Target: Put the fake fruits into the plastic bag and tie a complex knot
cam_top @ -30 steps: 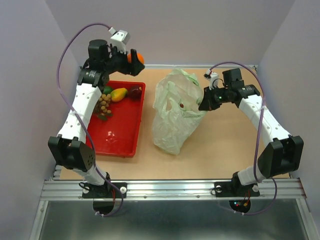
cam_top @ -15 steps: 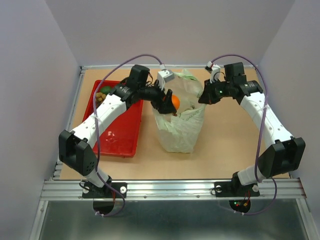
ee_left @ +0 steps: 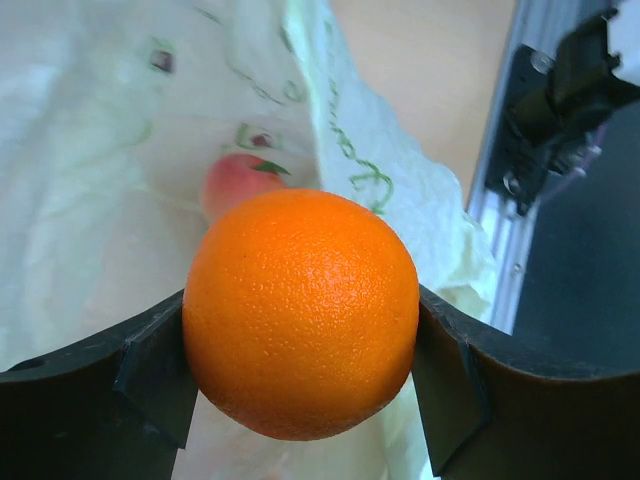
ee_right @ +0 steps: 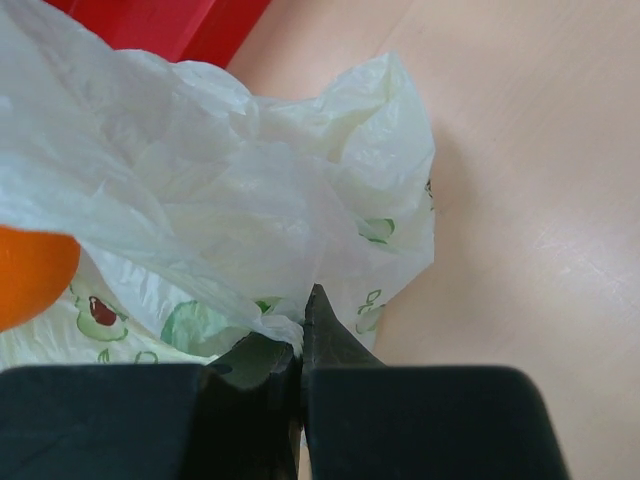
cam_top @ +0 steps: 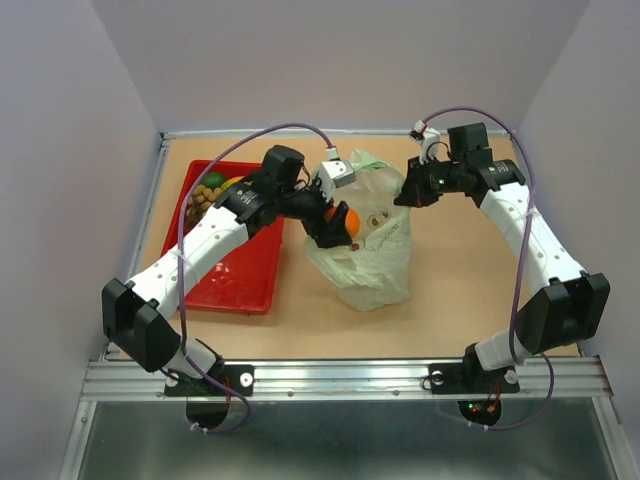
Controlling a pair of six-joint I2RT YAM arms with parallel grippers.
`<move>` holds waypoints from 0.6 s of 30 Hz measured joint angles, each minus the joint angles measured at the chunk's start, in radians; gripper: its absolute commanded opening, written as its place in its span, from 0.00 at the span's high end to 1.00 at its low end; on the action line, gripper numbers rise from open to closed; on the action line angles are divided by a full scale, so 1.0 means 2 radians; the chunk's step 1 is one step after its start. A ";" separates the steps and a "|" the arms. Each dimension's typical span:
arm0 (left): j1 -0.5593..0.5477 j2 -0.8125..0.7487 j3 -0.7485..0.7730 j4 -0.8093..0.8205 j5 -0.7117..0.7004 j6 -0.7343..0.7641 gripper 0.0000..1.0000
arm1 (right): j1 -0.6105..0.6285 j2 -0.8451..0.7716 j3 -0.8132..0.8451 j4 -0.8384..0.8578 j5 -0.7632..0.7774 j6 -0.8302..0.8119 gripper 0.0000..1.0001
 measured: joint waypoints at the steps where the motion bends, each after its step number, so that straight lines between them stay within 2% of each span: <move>1: 0.000 0.001 0.004 0.010 -0.011 -0.005 0.34 | 0.000 -0.001 -0.001 0.000 -0.004 0.000 1.00; 3: 0.001 0.006 0.018 0.035 -0.039 -0.022 0.33 | 0.000 -0.001 -0.002 0.000 -0.010 0.000 1.00; 5: 0.002 0.016 0.032 0.060 -0.060 -0.035 0.27 | 0.000 -0.004 -0.005 0.000 -0.016 0.000 1.00; 6: 0.002 0.020 0.036 0.071 -0.070 -0.042 0.20 | 0.000 -0.005 -0.007 0.001 -0.017 0.000 1.00; 8: 0.002 0.031 0.043 0.092 -0.091 -0.054 0.13 | 0.000 -0.007 -0.010 -0.001 -0.020 0.000 1.00; 9: 0.002 0.034 0.043 0.095 -0.095 -0.058 0.01 | 0.000 -0.007 -0.010 0.000 -0.021 0.000 1.00; 14: 0.002 0.038 0.043 0.101 -0.098 -0.066 0.01 | 0.000 -0.007 -0.010 0.000 -0.023 -0.001 1.00; 18: 0.006 0.007 0.025 0.112 -0.096 -0.068 0.01 | 0.000 -0.007 -0.010 0.000 -0.023 -0.002 1.00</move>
